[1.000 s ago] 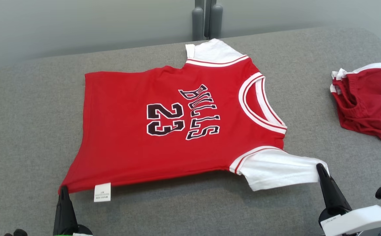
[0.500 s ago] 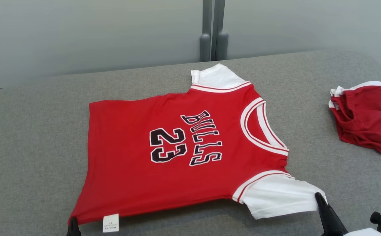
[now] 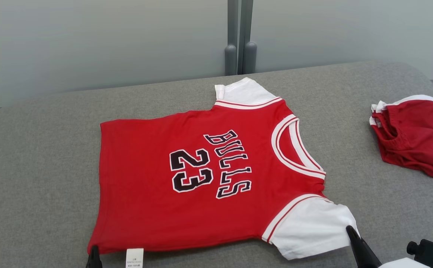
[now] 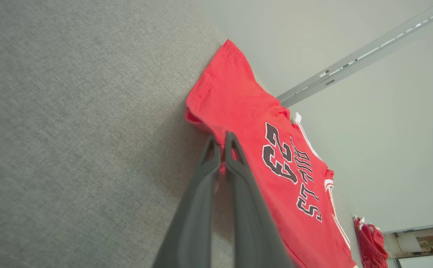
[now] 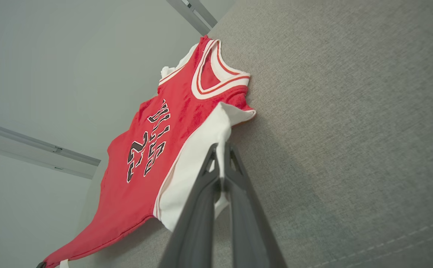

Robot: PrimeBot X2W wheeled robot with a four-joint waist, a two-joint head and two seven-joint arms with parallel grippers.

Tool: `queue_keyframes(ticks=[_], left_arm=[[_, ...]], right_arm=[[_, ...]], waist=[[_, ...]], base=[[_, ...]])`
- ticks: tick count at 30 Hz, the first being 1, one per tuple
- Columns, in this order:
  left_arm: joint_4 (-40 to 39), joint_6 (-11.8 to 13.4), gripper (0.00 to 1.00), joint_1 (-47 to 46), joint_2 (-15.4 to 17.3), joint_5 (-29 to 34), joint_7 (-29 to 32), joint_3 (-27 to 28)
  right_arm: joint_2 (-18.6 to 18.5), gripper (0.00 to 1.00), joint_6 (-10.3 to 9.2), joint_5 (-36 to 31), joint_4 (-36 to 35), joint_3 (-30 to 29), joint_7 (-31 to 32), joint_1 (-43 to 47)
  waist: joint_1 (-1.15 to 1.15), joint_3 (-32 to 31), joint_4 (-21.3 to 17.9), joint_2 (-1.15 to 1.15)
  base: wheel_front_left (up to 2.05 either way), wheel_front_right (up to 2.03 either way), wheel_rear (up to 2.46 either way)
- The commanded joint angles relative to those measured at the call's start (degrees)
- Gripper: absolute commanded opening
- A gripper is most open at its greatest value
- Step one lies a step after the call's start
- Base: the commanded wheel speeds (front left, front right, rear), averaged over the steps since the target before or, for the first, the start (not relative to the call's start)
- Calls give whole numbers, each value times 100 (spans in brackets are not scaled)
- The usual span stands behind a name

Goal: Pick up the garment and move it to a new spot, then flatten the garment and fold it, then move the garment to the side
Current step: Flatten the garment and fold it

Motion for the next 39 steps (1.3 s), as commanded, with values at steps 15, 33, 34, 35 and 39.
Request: queue_keyframes(ticks=[15,33,34,35,39], left_arm=[[612,-44,0,-1090,-70,-583,351,-107],[2601,-311,0,-3364,-40,-496,30,31],[2725,-333,0,-3458,-35,-469,3,24],[2835,-370,0,-3544,-39,-464,-15,22],[3210,-461,0,-3830,-23,-417,-98,38]], right_arm=[[-6,0,2,677,766,-97,27,-960],[-6,0,2,339,2519,-210,189,-3396],[-6,0,2,292,2657,-184,185,-3539],[-7,0,2,243,2793,-164,188,-3674],[-5,0,2,34,3323,-7,165,-4200]], waist=[[0,45,84,0],[0,793,50,0],[0,834,45,0],[0,871,43,0],[0,1012,45,0]], base=[[0,0,0],[0,0,0],[0,0,0],[0,0,0],[0,0,0]])
